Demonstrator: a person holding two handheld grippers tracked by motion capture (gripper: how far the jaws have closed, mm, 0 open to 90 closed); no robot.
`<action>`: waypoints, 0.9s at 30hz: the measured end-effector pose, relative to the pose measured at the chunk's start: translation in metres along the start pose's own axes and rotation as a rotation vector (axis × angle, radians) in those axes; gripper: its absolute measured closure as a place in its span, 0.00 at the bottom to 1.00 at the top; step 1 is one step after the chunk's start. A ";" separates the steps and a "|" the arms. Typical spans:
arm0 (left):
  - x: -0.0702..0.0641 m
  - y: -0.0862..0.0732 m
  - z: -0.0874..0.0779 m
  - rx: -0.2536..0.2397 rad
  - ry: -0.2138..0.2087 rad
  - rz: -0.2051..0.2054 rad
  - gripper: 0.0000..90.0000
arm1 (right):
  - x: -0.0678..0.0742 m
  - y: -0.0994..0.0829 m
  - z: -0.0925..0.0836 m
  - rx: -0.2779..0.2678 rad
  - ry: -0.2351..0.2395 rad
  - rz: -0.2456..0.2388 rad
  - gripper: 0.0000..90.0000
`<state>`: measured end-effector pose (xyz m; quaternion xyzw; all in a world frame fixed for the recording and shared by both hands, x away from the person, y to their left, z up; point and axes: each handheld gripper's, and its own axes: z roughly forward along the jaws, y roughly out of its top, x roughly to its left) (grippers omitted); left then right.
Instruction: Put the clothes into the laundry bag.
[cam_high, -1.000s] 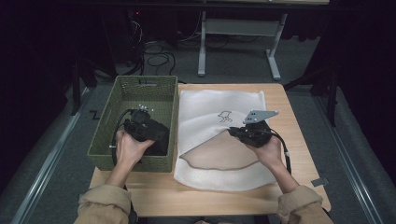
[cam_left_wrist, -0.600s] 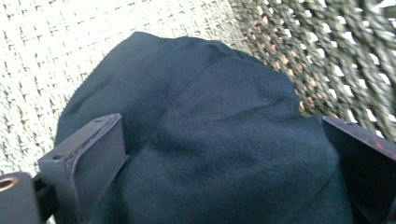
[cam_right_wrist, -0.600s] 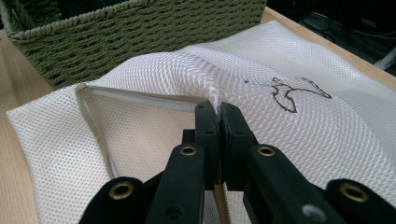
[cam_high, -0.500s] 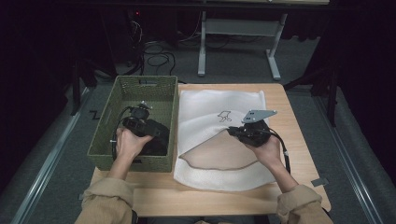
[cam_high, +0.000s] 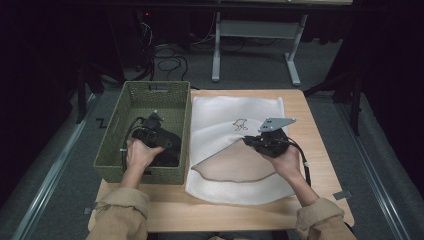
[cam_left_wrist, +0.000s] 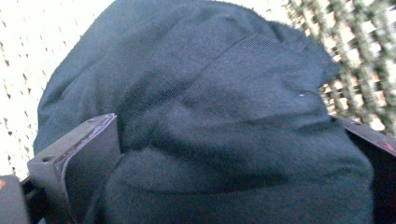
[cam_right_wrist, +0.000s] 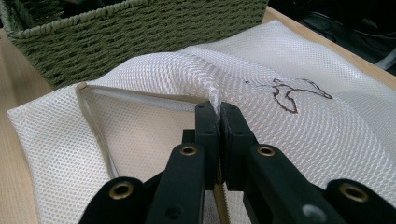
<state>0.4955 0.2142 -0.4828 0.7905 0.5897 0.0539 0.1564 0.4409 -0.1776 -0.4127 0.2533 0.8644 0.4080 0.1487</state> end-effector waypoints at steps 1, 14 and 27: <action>0.000 0.000 0.002 0.014 0.009 -0.003 0.01 | 0.000 0.000 0.000 -0.002 0.000 -0.002 0.98; 0.003 0.000 0.027 0.126 0.044 -0.081 0.00 | 0.001 0.002 0.001 0.008 -0.007 -0.008 0.98; -0.001 0.004 0.028 0.197 0.033 -0.116 0.16 | 0.004 0.008 0.005 0.009 -0.009 -0.027 0.98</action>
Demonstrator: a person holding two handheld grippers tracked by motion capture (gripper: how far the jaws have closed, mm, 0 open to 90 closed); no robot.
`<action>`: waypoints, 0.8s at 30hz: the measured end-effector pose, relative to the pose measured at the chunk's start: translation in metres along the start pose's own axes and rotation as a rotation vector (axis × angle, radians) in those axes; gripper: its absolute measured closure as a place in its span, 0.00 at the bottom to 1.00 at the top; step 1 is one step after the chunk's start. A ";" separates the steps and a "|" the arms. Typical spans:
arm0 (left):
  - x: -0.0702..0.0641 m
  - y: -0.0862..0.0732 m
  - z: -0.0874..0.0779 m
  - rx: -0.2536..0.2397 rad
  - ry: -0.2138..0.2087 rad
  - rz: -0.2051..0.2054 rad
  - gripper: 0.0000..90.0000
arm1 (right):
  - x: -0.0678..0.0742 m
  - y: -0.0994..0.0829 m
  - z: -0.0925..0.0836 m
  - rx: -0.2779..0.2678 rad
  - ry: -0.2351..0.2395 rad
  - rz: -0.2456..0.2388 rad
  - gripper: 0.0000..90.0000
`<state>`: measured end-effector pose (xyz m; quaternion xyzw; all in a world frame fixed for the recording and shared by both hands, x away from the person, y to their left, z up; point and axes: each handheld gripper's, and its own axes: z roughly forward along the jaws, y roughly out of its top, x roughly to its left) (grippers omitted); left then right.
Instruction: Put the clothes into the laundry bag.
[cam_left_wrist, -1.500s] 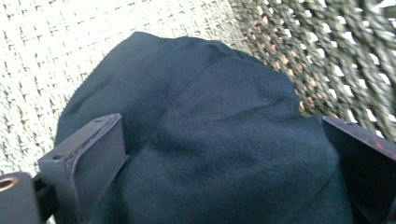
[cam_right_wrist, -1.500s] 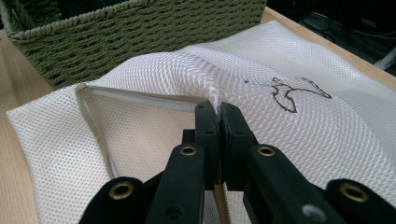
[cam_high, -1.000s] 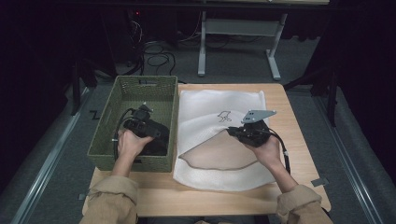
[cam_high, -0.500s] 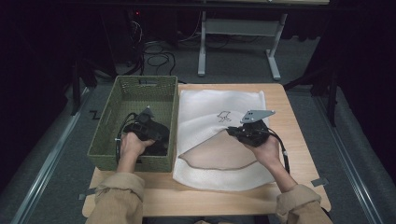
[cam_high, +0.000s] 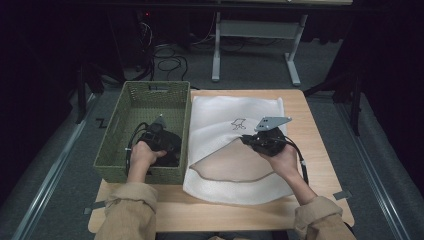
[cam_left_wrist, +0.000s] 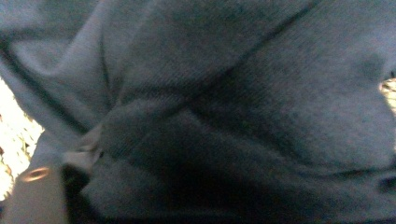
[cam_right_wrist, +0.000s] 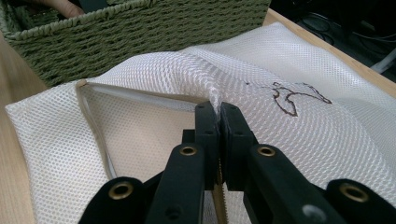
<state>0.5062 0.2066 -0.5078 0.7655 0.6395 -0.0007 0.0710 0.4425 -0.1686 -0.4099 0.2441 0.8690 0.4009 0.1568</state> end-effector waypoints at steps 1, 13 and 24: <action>-0.001 0.000 -0.001 0.002 0.002 -0.005 0.20 | 0.000 0.000 0.000 0.000 0.000 0.002 0.98; 0.004 -0.001 -0.010 -0.009 0.001 -0.017 0.57 | -0.004 -0.004 0.000 0.023 -0.012 0.007 0.98; 0.001 -0.007 -0.034 -0.194 -0.064 0.025 0.64 | -0.010 -0.008 -0.007 0.035 -0.037 0.015 0.98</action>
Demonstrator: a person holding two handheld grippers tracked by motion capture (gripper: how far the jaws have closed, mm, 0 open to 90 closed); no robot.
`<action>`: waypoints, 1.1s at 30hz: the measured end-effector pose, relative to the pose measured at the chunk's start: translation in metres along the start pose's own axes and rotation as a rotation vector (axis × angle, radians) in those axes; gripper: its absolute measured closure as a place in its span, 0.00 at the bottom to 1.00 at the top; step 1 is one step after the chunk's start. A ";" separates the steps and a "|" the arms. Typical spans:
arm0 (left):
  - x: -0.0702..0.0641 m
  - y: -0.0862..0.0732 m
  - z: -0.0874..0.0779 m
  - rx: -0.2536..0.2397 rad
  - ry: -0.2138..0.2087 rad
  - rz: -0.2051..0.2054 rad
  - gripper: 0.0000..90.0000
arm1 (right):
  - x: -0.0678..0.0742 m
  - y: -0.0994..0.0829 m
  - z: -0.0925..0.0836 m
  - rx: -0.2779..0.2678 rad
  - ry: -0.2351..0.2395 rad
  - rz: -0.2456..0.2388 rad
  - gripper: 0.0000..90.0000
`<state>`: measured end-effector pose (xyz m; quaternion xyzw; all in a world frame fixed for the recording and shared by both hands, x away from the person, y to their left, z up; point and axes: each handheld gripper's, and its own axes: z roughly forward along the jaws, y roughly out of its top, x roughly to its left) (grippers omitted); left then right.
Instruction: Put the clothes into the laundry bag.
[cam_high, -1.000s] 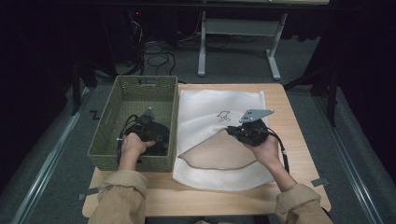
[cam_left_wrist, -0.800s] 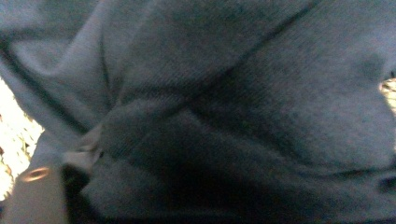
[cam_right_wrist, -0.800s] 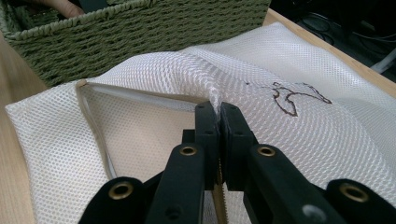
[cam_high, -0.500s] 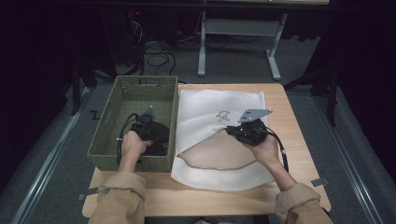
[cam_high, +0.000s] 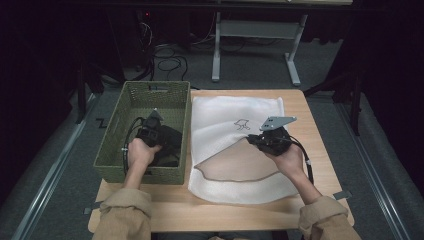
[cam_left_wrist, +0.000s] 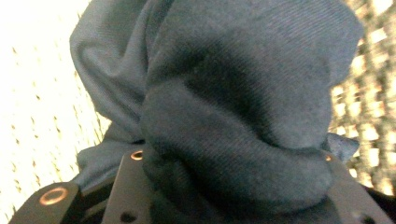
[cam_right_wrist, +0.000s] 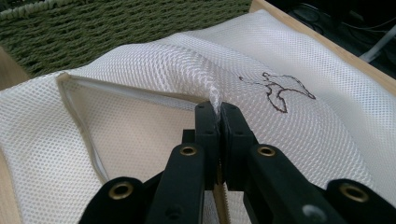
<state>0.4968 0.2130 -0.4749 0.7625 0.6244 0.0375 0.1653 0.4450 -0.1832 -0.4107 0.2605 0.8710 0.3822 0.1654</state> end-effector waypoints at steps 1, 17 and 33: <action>-0.001 -0.001 -0.003 -0.019 -0.002 0.005 0.64 | -0.001 0.000 -0.001 0.002 0.000 -0.004 0.98; 0.003 -0.017 -0.046 -0.205 -0.104 0.016 0.65 | 0.000 0.001 0.006 -0.006 -0.016 -0.002 0.98; -0.001 -0.031 -0.076 -0.304 -0.154 0.052 0.65 | 0.000 0.001 0.010 -0.013 -0.016 -0.004 0.98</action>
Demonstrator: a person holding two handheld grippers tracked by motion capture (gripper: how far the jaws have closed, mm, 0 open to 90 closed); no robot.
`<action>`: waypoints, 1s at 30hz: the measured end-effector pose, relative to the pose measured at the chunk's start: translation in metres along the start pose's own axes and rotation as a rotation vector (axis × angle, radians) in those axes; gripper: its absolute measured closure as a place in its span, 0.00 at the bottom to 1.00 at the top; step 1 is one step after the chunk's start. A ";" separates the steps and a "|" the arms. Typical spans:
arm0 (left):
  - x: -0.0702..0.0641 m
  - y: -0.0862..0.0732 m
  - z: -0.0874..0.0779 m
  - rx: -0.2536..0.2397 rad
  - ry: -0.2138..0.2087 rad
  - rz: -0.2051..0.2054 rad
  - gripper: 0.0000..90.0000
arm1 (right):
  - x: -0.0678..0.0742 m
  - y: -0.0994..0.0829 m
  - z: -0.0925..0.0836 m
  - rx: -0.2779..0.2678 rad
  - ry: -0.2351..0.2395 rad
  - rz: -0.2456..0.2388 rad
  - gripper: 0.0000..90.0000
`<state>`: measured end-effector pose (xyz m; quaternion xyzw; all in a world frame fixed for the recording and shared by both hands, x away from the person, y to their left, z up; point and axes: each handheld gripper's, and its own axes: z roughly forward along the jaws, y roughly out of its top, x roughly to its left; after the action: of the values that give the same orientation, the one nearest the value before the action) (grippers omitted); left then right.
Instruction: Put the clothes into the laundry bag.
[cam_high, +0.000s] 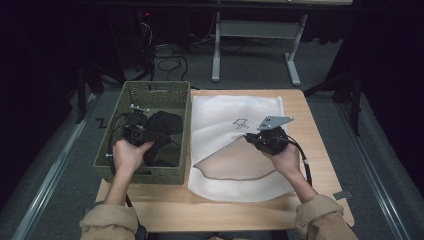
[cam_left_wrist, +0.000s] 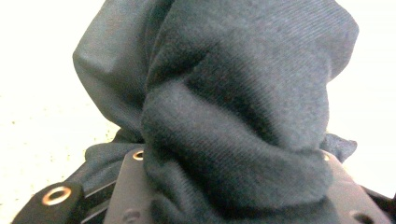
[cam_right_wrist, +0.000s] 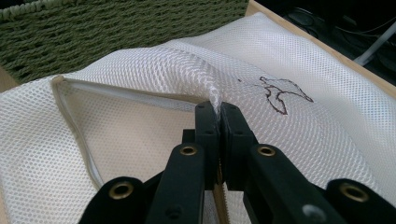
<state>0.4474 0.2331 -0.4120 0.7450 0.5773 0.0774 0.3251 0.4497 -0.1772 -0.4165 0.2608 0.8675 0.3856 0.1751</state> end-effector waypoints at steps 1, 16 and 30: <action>-0.001 0.001 -0.002 -0.005 -0.007 0.001 0.65 | 0.000 0.000 0.000 -0.001 -0.002 -0.003 0.98; -0.011 0.001 -0.012 -0.043 -0.054 0.035 0.64 | -0.005 -0.002 0.001 0.004 -0.008 0.010 0.98; -0.015 -0.001 -0.022 -0.084 -0.083 0.039 0.64 | -0.010 -0.001 -0.002 -0.013 -0.022 0.036 0.98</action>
<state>0.4311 0.2279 -0.3918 0.7444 0.5450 0.0770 0.3781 0.4561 -0.1844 -0.4150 0.2794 0.8583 0.3914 0.1791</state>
